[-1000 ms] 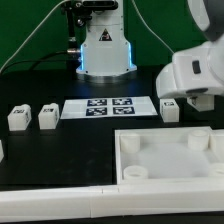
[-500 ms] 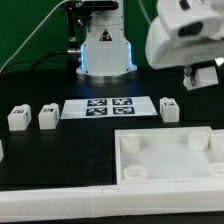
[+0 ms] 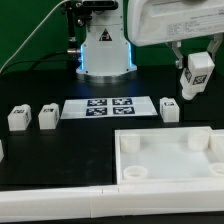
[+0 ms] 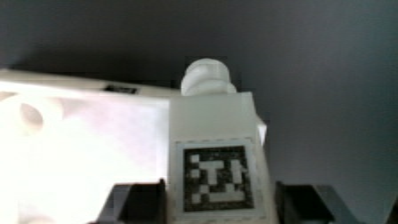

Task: Assemble one leg

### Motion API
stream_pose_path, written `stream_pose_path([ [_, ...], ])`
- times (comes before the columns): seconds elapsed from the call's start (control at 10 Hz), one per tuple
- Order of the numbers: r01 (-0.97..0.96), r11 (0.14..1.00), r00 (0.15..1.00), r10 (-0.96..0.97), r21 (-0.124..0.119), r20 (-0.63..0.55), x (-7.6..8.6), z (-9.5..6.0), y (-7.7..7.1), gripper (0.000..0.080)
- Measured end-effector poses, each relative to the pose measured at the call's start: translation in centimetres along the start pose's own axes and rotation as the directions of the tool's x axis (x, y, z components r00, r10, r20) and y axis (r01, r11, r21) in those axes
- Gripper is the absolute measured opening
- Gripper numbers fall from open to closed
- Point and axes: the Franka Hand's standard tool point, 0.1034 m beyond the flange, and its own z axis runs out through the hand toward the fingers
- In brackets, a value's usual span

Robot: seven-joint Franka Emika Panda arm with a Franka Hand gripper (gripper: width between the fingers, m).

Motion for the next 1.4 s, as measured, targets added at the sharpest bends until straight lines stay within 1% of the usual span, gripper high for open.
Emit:
stream_pose_path([
  [0.1, 0.002, 1.0, 0.997, -0.002, -0.002, -0.08, 0.1, 0.1, 0.1, 0.0293],
  [0.2, 0.005, 1.0, 0.982, -0.005, -0.002, -0.188, 0.4, 0.0, 0.1, 0.0293],
  [0.3, 0.007, 1.0, 0.952, -0.007, -0.001, -0.306, 0.4, -0.2, 0.2, 0.0293],
  [0.4, 0.009, 1.0, 0.92, -0.008, 0.002, -0.393, 0.2, -0.1, 0.2, 0.0293],
  [0.5, 0.011, 1.0, 0.925, -0.011, 0.0, -0.379, 0.0, 0.4, 0.3, 0.0293],
  [0.6, 0.045, 0.999, 0.925, -0.049, -0.02, -0.377, 1.9, 0.2, 1.0, 0.0293],
  [0.7, 0.056, 0.998, 0.915, -0.061, -0.024, -0.398, 4.5, 0.3, 1.1, 0.0293],
  [0.8, 0.052, 0.999, 0.913, -0.054, -0.016, -0.404, 5.9, 0.6, 0.5, 0.0293],
  [1.0, 0.053, 0.999, 0.909, -0.051, -0.007, -0.413, 7.6, 1.2, -0.4, 0.0293],
  [1.4, 0.051, 0.999, 0.911, -0.05, -0.008, -0.41, 7.4, 1.3, -0.2, 0.0293],
])
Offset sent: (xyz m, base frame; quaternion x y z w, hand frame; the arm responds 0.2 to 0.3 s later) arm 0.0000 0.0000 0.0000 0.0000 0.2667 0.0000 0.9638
